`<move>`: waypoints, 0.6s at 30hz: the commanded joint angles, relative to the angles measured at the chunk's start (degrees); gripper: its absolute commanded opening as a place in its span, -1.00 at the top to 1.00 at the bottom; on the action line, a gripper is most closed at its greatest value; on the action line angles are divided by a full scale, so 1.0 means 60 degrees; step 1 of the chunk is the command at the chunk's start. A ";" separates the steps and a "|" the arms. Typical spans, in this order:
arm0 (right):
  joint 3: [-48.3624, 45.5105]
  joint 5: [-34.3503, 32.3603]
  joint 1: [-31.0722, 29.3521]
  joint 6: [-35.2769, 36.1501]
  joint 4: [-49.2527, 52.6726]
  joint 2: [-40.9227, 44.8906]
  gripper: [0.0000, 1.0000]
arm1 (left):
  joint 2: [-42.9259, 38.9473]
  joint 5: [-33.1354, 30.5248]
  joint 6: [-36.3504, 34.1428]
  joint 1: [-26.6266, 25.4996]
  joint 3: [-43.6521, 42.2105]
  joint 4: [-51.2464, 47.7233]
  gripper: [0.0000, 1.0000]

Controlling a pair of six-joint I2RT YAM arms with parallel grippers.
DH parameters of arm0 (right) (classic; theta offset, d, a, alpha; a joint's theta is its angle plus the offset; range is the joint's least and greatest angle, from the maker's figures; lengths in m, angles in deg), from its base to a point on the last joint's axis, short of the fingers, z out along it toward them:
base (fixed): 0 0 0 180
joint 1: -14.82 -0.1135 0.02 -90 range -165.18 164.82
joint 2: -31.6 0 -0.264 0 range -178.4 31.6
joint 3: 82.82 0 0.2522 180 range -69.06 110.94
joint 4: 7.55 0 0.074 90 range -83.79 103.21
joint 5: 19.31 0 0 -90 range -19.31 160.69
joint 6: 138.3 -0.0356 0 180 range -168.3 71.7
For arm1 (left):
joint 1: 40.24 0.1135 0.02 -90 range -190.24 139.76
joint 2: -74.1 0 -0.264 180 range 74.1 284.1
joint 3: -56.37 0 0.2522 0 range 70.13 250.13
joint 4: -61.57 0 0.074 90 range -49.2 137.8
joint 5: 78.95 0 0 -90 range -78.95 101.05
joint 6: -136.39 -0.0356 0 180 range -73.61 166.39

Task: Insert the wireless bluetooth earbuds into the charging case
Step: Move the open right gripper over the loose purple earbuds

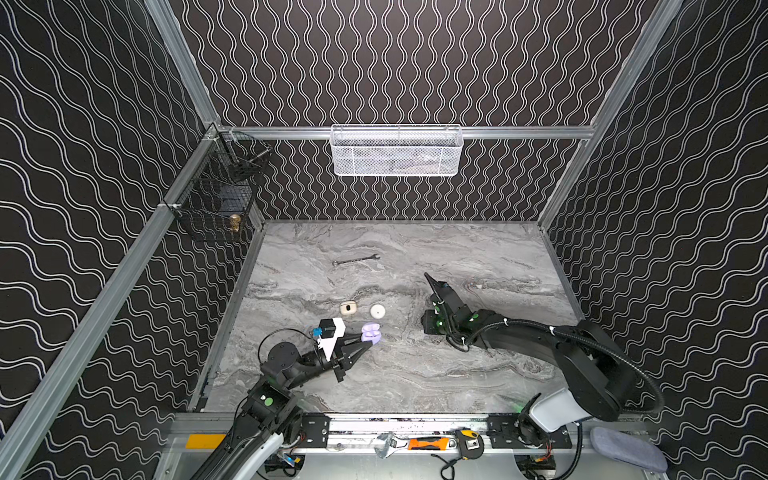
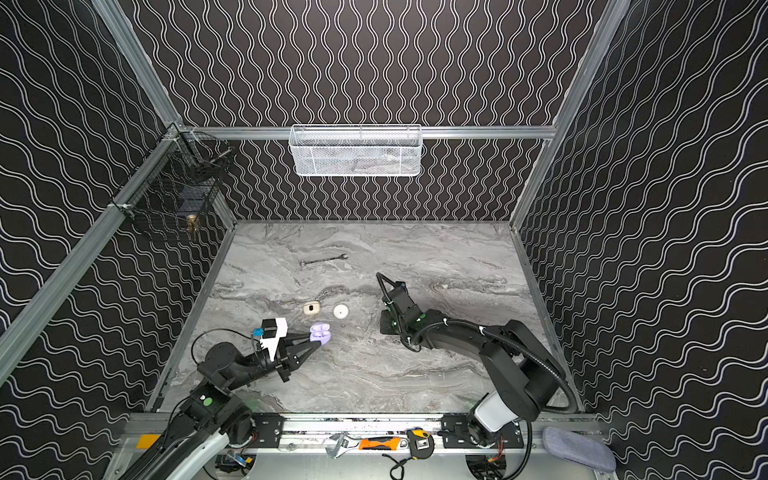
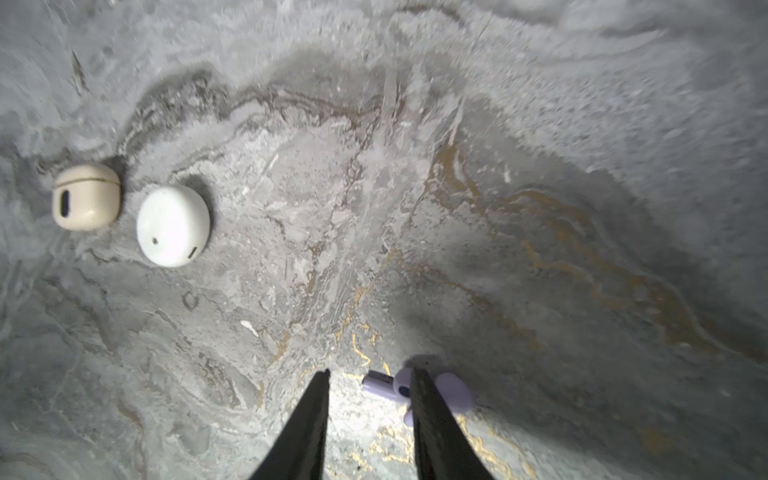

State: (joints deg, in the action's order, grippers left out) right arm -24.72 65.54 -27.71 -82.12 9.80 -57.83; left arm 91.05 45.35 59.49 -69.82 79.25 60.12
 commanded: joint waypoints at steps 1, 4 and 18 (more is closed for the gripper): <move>0.0114 -0.0181 -0.0061 0.0017 0.0324 -0.0206 0.21 | -0.0041 0.0039 -0.0156 0.0007 0.0087 0.0057 1.00; 0.0096 -0.0129 -0.0061 0.0024 0.0310 -0.0340 0.19 | -0.0130 0.0116 -0.0115 -0.0006 0.0076 0.0065 1.00; 0.0448 -0.0227 -0.0246 0.0011 0.0583 -0.0707 0.11 | -0.0320 0.0028 -0.0164 -0.0006 0.0149 -0.0147 1.00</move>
State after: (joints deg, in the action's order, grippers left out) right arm -23.19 64.32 -28.64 -81.90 12.60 -61.24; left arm 89.06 45.24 59.51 -69.82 79.56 58.59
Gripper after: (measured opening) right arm 0.447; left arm 0.210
